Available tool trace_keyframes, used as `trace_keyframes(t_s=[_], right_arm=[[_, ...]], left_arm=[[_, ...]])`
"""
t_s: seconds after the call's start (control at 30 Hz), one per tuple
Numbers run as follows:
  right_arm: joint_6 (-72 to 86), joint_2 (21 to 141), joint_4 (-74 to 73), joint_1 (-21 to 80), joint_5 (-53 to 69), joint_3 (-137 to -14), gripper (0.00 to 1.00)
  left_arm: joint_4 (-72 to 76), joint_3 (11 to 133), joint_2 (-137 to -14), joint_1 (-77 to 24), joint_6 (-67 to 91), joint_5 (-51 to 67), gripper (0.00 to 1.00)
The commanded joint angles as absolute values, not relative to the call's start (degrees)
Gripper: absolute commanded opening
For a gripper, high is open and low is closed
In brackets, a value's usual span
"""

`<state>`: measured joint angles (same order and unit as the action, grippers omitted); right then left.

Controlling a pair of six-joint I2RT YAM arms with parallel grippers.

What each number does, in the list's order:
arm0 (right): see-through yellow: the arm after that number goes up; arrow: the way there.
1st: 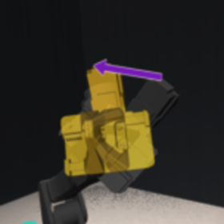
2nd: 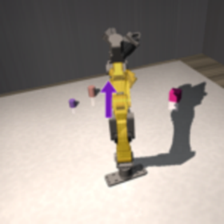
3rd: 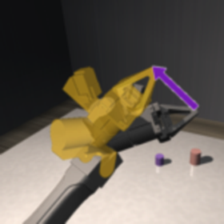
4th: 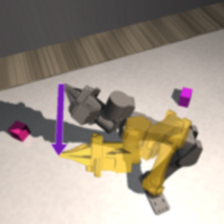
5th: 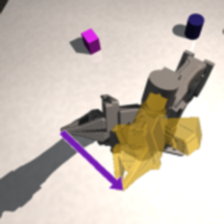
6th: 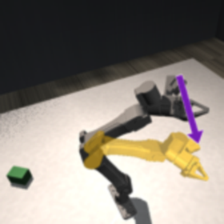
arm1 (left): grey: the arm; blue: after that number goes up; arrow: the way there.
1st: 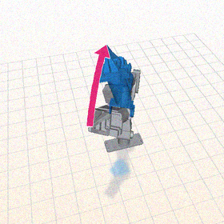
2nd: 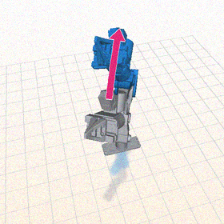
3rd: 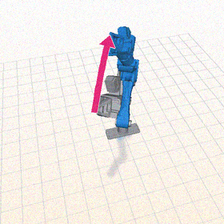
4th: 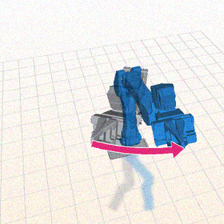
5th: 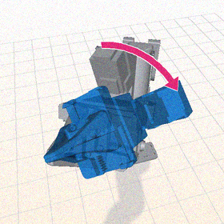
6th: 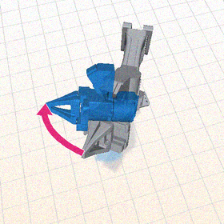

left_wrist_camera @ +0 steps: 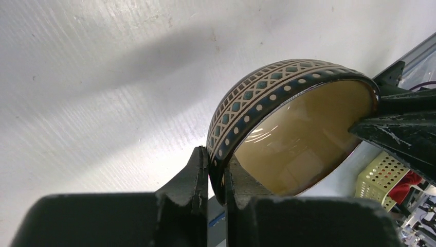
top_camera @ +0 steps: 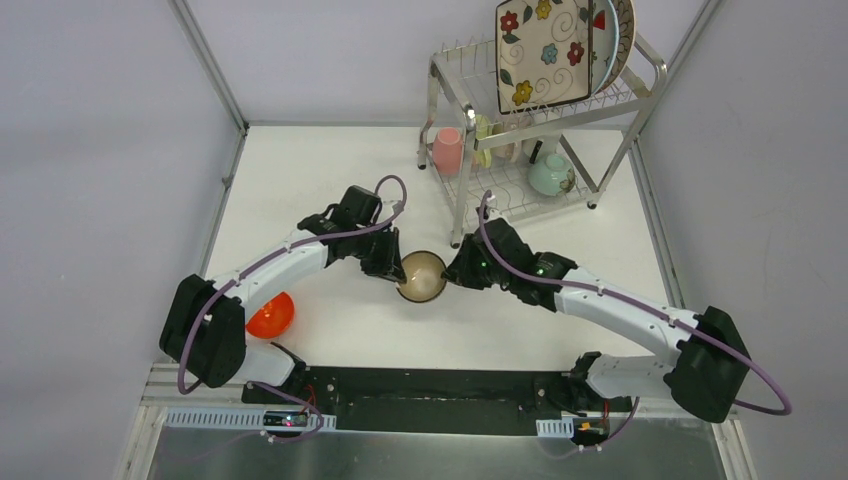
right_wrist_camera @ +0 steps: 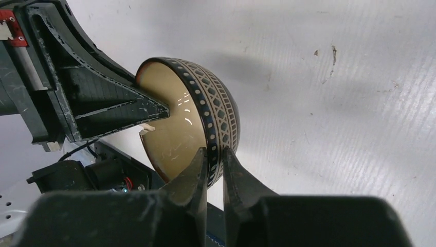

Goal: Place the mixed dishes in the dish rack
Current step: Pick up the bowl from the center of the board.

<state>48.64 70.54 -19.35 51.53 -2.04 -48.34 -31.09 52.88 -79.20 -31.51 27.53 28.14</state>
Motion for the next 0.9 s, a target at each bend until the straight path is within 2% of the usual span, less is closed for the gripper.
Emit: trace_keyframes(t_s=[0.0, 0.03, 0.17, 0.4, 0.47, 0.5, 0.53, 0.63, 0.87], right_arm=[[44.4, 66.4, -13.8, 52.1, -4.3, -48.3, 0.33], [43.1, 65.8, -13.7, 52.0, -5.1, -48.0, 0.4], [37.9, 62.4, -13.6, 52.1, -7.3, -47.0, 0.5], [23.8, 56.7, -10.6, 52.1, -6.0, -45.1, 0.6], [18.5, 54.5, -7.1, 52.1, -4.9, -43.2, 0.72], [15.9, 53.2, -5.0, 52.2, -3.9, -42.0, 0.91], [13.8, 52.1, -2.4, 52.2, -3.5, -40.8, 0.99], [9.1, 49.1, 1.8, 52.1, -3.7, -39.1, 1.0], [2.8, 50.4, -4.3, 52.1, -1.2, -43.9, 1.0]], left_arm=[[-28.7, 56.9, -77.3, -31.9, 26.5, 31.3, 0.0], [-28.7, 56.9, -77.2, -31.9, 26.5, 31.2, 0.0], [-29.7, 57.0, -76.4, -31.9, 25.8, 31.0, 0.0], [-34.0, 59.2, -76.0, -31.8, 22.2, 33.3, 0.0], [-35.0, 59.5, -75.3, -31.7, 21.1, 34.0, 0.0], [-35.6, 59.6, -75.0, -31.7, 20.5, 34.0, 0.0], [-36.4, 59.7, -74.7, -31.7, 20.0, 34.0, 0.0], [-38.7, 60.6, -74.4, -31.0, 17.4, 33.8, 0.0], [-43.0, 62.1, -73.8, -26.8, 14.0, 37.1, 0.0]])
